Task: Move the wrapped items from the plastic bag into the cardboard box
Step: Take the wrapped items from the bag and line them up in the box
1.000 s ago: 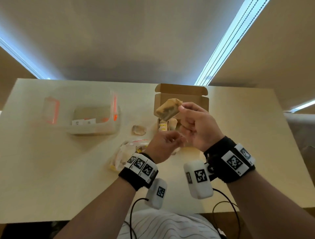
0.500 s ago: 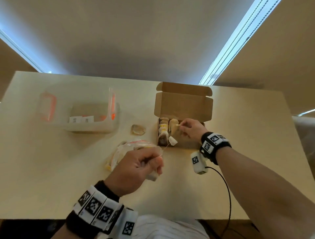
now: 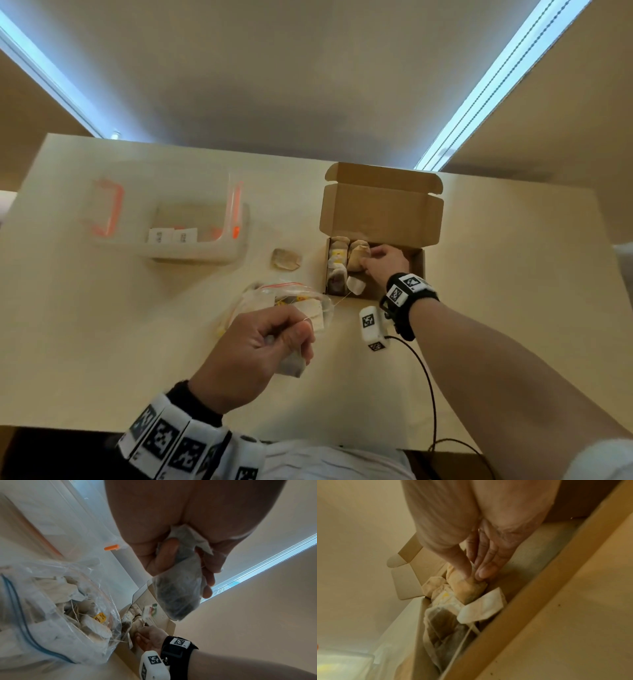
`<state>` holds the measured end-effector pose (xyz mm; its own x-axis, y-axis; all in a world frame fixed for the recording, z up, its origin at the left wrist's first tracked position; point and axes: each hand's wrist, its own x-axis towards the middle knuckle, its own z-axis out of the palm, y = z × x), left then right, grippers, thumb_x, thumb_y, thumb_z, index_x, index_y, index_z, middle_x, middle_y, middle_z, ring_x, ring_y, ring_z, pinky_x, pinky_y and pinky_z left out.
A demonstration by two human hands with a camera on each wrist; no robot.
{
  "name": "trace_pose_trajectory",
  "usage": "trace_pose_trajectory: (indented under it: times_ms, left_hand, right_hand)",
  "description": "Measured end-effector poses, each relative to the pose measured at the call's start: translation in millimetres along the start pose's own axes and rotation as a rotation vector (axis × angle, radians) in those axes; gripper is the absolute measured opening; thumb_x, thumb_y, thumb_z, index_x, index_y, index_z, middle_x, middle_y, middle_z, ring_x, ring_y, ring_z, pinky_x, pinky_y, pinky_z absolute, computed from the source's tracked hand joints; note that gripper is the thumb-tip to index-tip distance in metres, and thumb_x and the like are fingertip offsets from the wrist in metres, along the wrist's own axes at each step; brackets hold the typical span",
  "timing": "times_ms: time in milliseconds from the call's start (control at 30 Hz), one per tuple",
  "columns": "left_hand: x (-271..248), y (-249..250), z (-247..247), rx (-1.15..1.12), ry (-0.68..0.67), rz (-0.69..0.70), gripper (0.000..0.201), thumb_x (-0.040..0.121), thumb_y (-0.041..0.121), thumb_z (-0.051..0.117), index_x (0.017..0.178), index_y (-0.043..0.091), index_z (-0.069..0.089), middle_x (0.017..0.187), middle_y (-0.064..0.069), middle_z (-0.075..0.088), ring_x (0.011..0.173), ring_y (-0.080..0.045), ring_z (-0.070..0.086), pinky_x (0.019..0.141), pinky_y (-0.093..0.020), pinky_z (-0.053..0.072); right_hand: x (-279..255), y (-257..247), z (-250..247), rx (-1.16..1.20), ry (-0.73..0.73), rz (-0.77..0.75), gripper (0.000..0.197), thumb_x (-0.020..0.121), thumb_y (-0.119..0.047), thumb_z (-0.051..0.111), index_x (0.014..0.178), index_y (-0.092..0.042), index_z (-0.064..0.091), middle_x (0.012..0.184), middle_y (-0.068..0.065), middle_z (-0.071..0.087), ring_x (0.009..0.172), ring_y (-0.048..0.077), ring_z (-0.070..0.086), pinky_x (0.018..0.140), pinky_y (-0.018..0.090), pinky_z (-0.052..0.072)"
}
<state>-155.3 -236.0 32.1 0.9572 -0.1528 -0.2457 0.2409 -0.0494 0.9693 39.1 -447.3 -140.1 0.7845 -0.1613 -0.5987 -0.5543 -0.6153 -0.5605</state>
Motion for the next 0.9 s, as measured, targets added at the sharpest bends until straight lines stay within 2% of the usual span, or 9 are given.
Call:
trace_pose_trajectory:
  times_ms: [133, 233, 300, 400, 500, 600, 667, 767, 900]
  left_hand:
    - [3.3, -2.8, -1.4, 0.018, 0.005, -0.003, 0.025, 0.094, 0.022, 0.054, 0.077, 0.007, 0.065, 0.073, -0.011, 0.067, 0.067, -0.019, 0.063, 0.063, -0.021, 0.051]
    - [3.5, -5.0, -3.0, 0.022, 0.010, -0.007, 0.026, 0.093, 0.023, 0.054, 0.077, 0.006, 0.065, 0.073, -0.011, 0.067, 0.067, -0.021, 0.063, 0.063, -0.022, 0.051]
    - [2.4, -6.5, -4.4, 0.027, 0.017, -0.007, 0.026, 0.093, 0.023, 0.054, 0.077, 0.005, 0.065, 0.073, -0.012, 0.067, 0.067, -0.020, 0.063, 0.063, -0.021, 0.051]
    - [1.5, -9.6, -8.1, 0.018, 0.043, -0.004, 0.028, 0.094, 0.026, 0.055, 0.077, 0.005, 0.065, 0.074, -0.013, 0.067, 0.067, -0.021, 0.064, 0.063, -0.022, 0.052]
    - [2.1, -11.1, -14.1, 0.029, 0.072, 0.009, 0.029, 0.091, 0.037, 0.055, 0.076, 0.015, 0.067, 0.075, -0.012, 0.068, 0.070, -0.020, 0.064, 0.065, -0.024, 0.052]
    - [4.8, -11.3, -20.2, 0.032, 0.102, -0.001, 0.026, 0.090, 0.040, 0.056, 0.076, 0.021, 0.067, 0.075, -0.008, 0.069, 0.074, -0.026, 0.066, 0.071, -0.034, 0.056]
    - [7.0, -11.0, -25.0, -0.004, 0.126, -0.011, 0.024, 0.093, 0.033, 0.057, 0.077, 0.017, 0.066, 0.075, -0.009, 0.069, 0.076, -0.027, 0.068, 0.068, -0.032, 0.054]
    - [10.8, -7.5, -30.6, -0.083, 0.159, -0.033, 0.027, 0.097, 0.027, 0.054, 0.081, 0.009, 0.064, 0.074, -0.010, 0.066, 0.082, -0.036, 0.069, 0.068, -0.026, 0.050]
    - [14.0, -6.1, -36.0, -0.172, 0.216, -0.080, 0.025, 0.096, 0.023, 0.048, 0.081, 0.006, 0.059, 0.070, -0.009, 0.049, 0.072, -0.034, 0.068, 0.057, -0.022, 0.050]
  right_hand:
    - [-8.3, 3.8, 0.7, -0.028, 0.061, -0.043, 0.014, 0.085, -0.023, 0.075, 0.096, -0.026, 0.068, 0.096, -0.003, 0.068, 0.088, 0.014, 0.063, 0.079, 0.028, 0.051]
    - [-11.8, 3.2, 1.3, 0.039, 0.067, -0.029, 0.022, 0.081, -0.027, 0.078, 0.098, -0.028, 0.063, 0.098, -0.004, 0.068, 0.089, 0.015, 0.066, 0.085, 0.032, 0.055]
    - [-16.6, -0.7, -3.0, 0.042, 0.081, -0.037, 0.031, 0.082, -0.025, 0.076, 0.108, -0.024, 0.060, 0.100, -0.004, 0.065, 0.093, 0.015, 0.063, 0.085, 0.030, 0.052]
    - [-36.2, -5.4, -13.2, -0.031, 0.130, -0.218, 0.022, 0.085, -0.015, 0.069, 0.105, -0.020, 0.061, 0.097, -0.003, 0.063, 0.091, 0.014, 0.061, 0.075, 0.024, 0.048]
    - [-67.6, -4.1, -12.8, -0.351, -0.121, -0.521, 0.017, 0.088, -0.014, 0.064, 0.099, -0.027, 0.064, 0.098, -0.008, 0.062, 0.090, 0.012, 0.058, 0.081, 0.027, 0.052]
    - [-92.5, -1.3, 0.3, -0.748, -0.346, -0.606, 0.030, 0.091, -0.019, 0.059, 0.118, -0.032, 0.059, 0.115, -0.005, 0.059, 0.104, 0.019, 0.056, 0.091, 0.035, 0.051]
    - [-98.6, 2.6, 8.6, -0.850, -0.348, -0.625, 0.032, 0.094, -0.022, 0.055, 0.124, -0.034, 0.052, 0.119, -0.004, 0.061, 0.103, 0.023, 0.059, 0.087, 0.040, 0.053]
    - [-103.3, 9.2, 11.4, -0.854, -0.320, -0.598, 0.028, 0.098, -0.022, 0.044, 0.124, -0.031, 0.047, 0.108, 0.000, 0.064, 0.092, 0.023, 0.060, 0.080, 0.041, 0.055]
    - [-104.4, 16.0, 6.6, -0.767, -0.291, -0.614, 0.029, 0.097, -0.019, 0.043, 0.124, -0.024, 0.053, 0.116, 0.002, 0.060, 0.100, 0.023, 0.058, 0.086, 0.040, 0.051]
